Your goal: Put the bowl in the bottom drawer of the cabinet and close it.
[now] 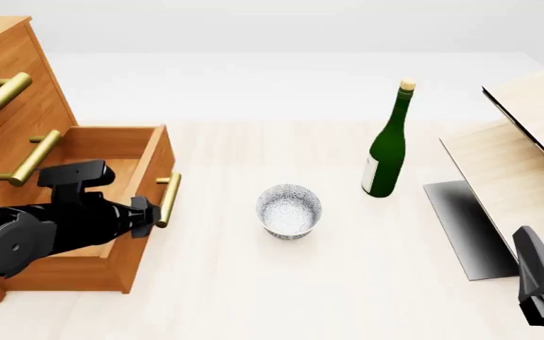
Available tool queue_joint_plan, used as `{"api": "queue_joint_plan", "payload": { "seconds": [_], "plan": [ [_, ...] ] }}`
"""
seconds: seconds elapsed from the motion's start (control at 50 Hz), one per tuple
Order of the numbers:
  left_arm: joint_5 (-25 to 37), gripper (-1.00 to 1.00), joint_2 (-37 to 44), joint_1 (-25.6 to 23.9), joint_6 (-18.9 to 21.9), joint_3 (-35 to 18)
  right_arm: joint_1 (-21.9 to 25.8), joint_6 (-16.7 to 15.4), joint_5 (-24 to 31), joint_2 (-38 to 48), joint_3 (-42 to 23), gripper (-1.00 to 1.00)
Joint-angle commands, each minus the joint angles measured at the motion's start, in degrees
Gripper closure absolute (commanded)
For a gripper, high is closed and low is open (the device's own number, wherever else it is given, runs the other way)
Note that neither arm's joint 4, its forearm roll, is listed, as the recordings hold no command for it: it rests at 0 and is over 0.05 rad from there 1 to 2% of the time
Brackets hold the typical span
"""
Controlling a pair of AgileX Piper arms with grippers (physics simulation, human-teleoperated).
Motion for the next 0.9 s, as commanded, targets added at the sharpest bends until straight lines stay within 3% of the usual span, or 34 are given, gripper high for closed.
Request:
{"api": "queue_joint_plan", "payload": {
  "seconds": [0.02, 0.9],
  "plan": [
    [-2.84, -1.0, -2.93, -2.31, 1.74, 2.39, 0.01, -0.01, 0.0, 0.0, 0.0, -1.0],
    [-2.55, -1.0, -5.46, -9.21, 0.86, 1.49, 0.01, 0.01, 0.01, 0.0, 0.0, -1.0]
  ]
}}
